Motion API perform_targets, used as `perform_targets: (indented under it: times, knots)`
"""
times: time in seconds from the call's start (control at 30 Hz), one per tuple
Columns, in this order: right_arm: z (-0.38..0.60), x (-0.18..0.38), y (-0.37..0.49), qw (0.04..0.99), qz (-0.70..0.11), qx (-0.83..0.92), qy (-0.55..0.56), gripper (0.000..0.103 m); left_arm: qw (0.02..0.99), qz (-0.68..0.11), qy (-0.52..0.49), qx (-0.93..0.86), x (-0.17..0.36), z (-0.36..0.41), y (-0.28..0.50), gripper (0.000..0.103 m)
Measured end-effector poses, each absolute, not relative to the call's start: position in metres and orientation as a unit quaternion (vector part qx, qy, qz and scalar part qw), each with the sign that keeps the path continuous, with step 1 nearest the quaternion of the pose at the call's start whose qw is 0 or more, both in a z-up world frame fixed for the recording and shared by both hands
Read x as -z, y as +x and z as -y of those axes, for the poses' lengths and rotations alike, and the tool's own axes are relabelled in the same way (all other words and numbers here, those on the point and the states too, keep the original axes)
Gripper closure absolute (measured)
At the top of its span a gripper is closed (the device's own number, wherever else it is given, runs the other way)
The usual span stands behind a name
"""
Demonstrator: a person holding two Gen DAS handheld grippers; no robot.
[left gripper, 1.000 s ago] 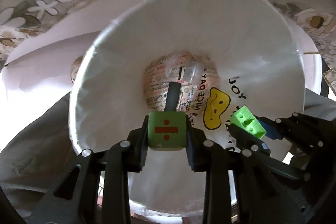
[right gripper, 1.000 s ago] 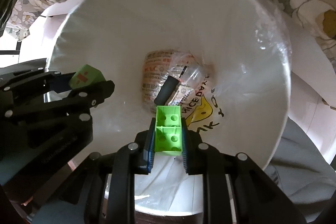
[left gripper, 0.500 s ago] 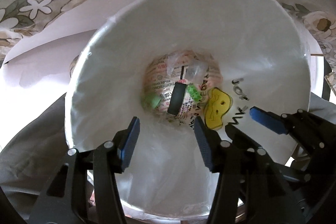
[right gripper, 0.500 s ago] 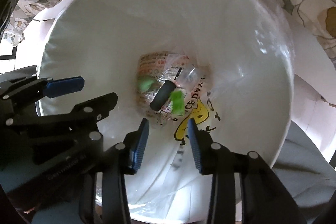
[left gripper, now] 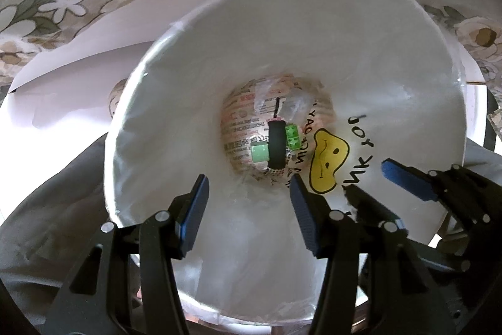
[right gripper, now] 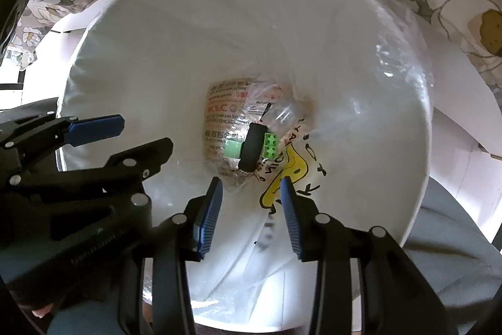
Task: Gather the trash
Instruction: 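Open the left tool and right tool to drop both blocks into the bin, then move the left tool to the white box while the right tool reaches the crumpled paper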
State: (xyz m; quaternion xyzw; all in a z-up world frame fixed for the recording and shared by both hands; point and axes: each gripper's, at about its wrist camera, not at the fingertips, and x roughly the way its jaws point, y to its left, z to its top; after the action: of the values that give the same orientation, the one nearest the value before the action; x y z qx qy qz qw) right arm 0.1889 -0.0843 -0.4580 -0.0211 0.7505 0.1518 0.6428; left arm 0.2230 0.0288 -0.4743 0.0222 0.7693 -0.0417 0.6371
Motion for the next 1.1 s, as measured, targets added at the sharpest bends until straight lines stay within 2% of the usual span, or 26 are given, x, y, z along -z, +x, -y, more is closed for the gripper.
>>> perform_targets:
  times: [0.27, 0.4, 1.1]
  knots:
    - [0.087, 0.422, 0.186, 0.675, -0.72, -0.153, -0.038, 0.062, 0.675, -0.736, 0.028, 0.044, 0.432, -0.027, 0.219, 0.049]
    - [0.094, 0.38, 0.181, 0.702, -0.691, -0.171, -0.037, 0.062, 0.701, -0.71, 0.035, 0.055, 0.398, -0.024, 0.216, 0.049]
    - [0.186, 0.149, 0.156, 0.831, -0.523, -0.19, -0.022, 0.058, 0.839, -0.532, 0.047, 0.105, 0.159, -0.008, 0.197, 0.049]
